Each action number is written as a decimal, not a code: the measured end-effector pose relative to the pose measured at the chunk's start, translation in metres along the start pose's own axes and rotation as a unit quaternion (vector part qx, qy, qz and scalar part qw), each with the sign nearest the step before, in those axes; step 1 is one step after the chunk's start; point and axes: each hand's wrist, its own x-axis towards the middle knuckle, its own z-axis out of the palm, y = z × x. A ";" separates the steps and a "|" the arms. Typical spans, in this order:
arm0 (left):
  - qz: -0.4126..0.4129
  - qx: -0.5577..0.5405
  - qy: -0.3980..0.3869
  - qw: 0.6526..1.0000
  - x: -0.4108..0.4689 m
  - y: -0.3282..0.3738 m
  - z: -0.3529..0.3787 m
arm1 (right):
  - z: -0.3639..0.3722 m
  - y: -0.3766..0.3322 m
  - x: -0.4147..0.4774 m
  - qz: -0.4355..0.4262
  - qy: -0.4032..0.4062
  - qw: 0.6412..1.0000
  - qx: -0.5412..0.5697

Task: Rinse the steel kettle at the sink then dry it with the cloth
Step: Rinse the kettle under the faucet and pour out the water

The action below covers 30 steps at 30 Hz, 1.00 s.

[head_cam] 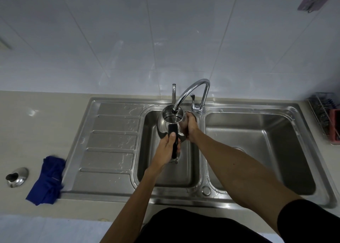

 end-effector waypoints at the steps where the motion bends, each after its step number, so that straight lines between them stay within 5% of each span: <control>1: -0.001 0.000 -0.001 1.000 0.000 0.000 0.000 | 0.000 0.001 0.001 0.000 -0.001 1.000 0.000; 30: -0.005 0.007 0.004 1.000 0.001 0.000 0.000 | 0.000 0.003 0.004 0.000 0.019 1.000 -0.009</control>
